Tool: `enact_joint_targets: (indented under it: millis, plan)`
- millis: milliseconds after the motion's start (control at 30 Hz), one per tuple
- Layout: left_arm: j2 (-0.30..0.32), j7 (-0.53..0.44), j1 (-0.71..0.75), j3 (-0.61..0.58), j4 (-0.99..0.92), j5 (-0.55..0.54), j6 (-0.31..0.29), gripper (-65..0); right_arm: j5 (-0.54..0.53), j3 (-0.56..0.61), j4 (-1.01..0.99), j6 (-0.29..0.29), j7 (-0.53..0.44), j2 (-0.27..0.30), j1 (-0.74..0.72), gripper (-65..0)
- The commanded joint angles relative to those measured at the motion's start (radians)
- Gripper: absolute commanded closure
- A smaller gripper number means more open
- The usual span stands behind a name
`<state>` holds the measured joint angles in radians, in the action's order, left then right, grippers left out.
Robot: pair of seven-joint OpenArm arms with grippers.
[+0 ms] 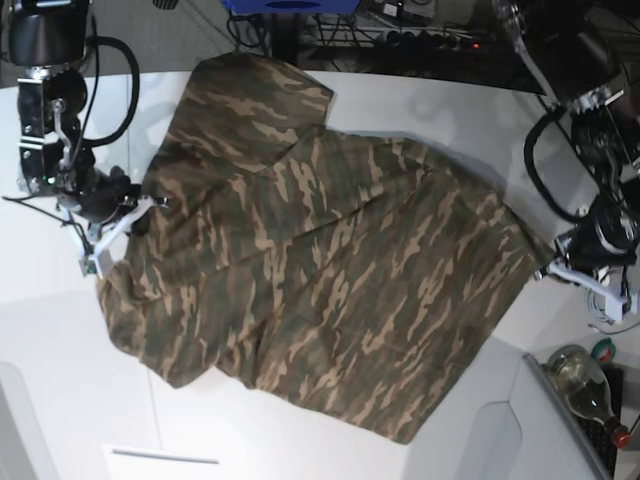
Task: Layout the t-shirt on the table in an organized manner, then fold the t-shirt properly
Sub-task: 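Grasp the shirt edge with the left gripper and pull it taut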
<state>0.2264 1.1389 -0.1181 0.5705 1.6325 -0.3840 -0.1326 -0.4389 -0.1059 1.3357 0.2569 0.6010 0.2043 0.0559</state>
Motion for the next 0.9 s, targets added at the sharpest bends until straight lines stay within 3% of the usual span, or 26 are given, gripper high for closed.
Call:
enact_joint_targets:
  millis: [0,267,400,467,667,867]
  plan:
    - [0.017,0.0,-0.019,0.006,0.024,0.003,0.001,0.0,-0.011,-0.005,0.02,0.003,-0.013,0.005,-0.011,-2.3]
    - [0.017,0.048,0.016,0.01,0.099,0.001,0.001,0.0,-0.011,-0.047,0.106,-0.001,0.003,-0.033,0.068,-2.4]
    - [0.02,0.026,0.088,0.012,0.065,0.001,0.001,0.0,-0.011,-0.093,0.258,0.003,0.032,-0.07,0.175,-4.7]
    - [0.017,-0.015,0.136,0.012,0.061,0.001,0.001,0.0,-0.011,-0.145,0.348,0.003,0.033,-0.104,0.241,-12.3]
    - [0.021,-0.194,0.265,0.01,0.01,0.001,0.001,0.0,-0.011,-0.205,0.431,0.006,0.03,-0.133,0.368,-50.6]
    - [0.021,-0.305,0.324,0.01,-0.074,0.001,0.001,0.0,-0.011,-0.185,0.295,0.015,0.033,-0.173,0.381,-52.1]
